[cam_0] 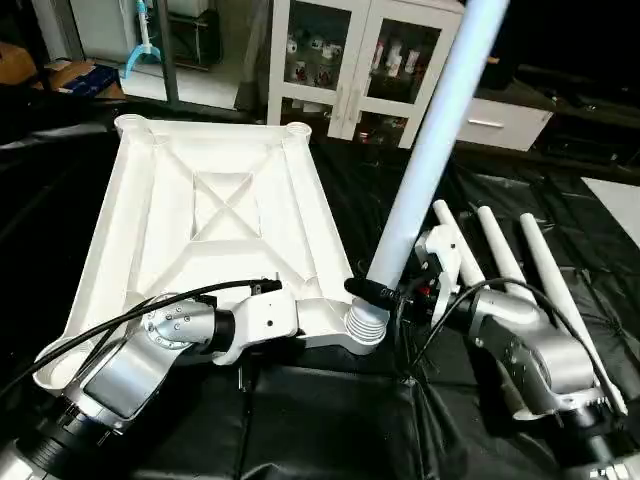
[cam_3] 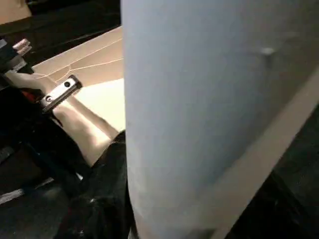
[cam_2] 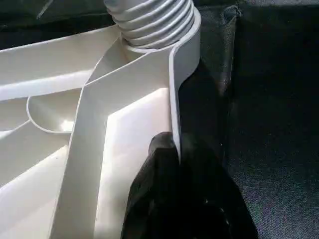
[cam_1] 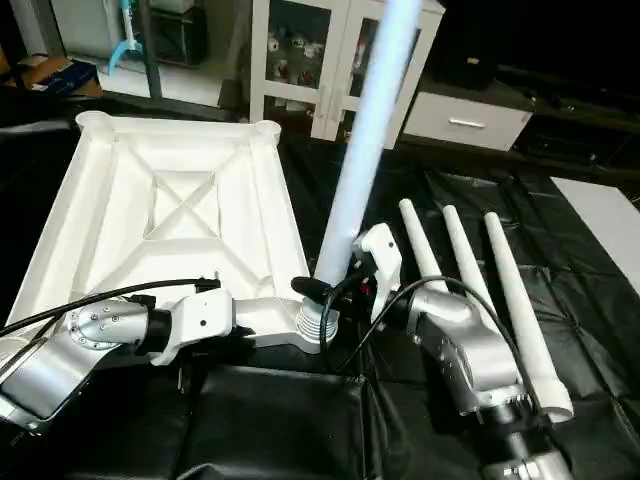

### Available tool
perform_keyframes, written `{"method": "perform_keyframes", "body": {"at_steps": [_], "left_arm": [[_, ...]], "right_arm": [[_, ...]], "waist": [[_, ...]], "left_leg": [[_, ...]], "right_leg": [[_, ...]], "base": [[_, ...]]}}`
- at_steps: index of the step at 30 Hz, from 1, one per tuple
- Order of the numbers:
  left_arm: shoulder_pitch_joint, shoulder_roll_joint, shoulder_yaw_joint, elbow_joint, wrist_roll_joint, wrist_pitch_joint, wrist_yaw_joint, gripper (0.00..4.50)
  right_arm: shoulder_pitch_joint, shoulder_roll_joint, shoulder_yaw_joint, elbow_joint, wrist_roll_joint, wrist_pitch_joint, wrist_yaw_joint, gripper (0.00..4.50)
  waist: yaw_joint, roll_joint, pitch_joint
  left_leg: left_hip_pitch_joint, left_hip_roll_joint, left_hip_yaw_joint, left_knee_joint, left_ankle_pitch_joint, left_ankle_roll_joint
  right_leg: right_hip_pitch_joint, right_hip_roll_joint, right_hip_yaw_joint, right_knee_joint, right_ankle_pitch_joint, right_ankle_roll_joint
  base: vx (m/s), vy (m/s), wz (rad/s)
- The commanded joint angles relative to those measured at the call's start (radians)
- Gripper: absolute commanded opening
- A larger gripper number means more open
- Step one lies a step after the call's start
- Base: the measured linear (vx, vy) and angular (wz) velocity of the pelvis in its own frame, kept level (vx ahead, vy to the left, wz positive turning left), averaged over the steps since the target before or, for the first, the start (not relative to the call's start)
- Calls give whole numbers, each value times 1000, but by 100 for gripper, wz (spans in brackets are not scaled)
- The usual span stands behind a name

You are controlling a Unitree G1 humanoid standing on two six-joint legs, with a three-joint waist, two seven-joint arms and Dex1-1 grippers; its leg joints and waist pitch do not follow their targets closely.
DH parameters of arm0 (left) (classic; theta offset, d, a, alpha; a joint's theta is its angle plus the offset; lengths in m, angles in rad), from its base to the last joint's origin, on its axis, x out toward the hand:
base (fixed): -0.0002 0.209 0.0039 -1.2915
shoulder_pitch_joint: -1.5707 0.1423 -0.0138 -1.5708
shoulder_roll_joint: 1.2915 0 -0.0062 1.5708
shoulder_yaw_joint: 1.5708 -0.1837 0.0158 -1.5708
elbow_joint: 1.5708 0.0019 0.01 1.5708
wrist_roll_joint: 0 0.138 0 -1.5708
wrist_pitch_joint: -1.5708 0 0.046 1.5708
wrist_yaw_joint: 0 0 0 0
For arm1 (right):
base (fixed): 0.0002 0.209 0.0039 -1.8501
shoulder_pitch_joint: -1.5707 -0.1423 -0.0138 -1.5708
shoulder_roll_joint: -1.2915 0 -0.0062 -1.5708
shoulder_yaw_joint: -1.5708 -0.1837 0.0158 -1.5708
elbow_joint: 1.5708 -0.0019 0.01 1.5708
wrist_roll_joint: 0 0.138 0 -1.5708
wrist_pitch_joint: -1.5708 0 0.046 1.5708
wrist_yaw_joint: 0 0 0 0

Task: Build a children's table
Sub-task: Insert table leg to table base

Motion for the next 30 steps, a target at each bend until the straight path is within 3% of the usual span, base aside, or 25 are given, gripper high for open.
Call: {"method": "perform_keyframes", "body": {"at_steps": [1, 16, 17, 19, 22, 30], "left_arm": [[-4, -15, -19, -24, 3, -17, -20, 0], [0, -17, -12, -24, 9, -14, -17, 0], [1, -18, -11, -25, 10, -13, -16, 0], [3, -19, -10, -26, 12, -13, -17, 0], [4, -19, -10, -27, 13, -12, -18, 0], [1, -16, -11, -27, 14, -13, -27, 0]], "right_arm": [[38, -11, 22, 56, -59, 27, -33, 188], [136, 29, -123, 81, -15, -52, -136, 188], [144, 34, -131, 76, -9, -57, -139, 188], [166, 45, -143, 57, 0, -63, -141, 188], [186, 43, -129, 38, -8, -65, -136, 188], [213, -5, -11, -29, -81, -45, -90, 187]], "waist": [[-11, 26, -44], [-15, 24, -42], [-15, 16, -42], [-14, 20, -42], [-15, 20, -40], [-16, 21, -39]], "left_leg": [[37, 71, -42, -99, -396, -104], [40, 71, -47, -102, -465, -109], [41, 71, -46, -102, -468, -107], [40, 71, -48, -103, -469, -108], [40, 71, -49, -105, -483, -108], [38, 71, -51, -106, -496, -109]], "right_leg": [[1, -55, 29, -74, -350, -162], [-6, -55, 29, -82, -386, -151], [-7, -55, 29, -84, -394, -149], [-7, -58, 30, -85, -404, -144], [-8, -56, 29, -86, -418, -139], [-10, -57, 30, -89, -442, -126]], "base": [[0, 0, 0], [0, 0, 0], [0, 0, 0], [0, 0, 0], [0, 0, 0], [0, 0, 0]]}}
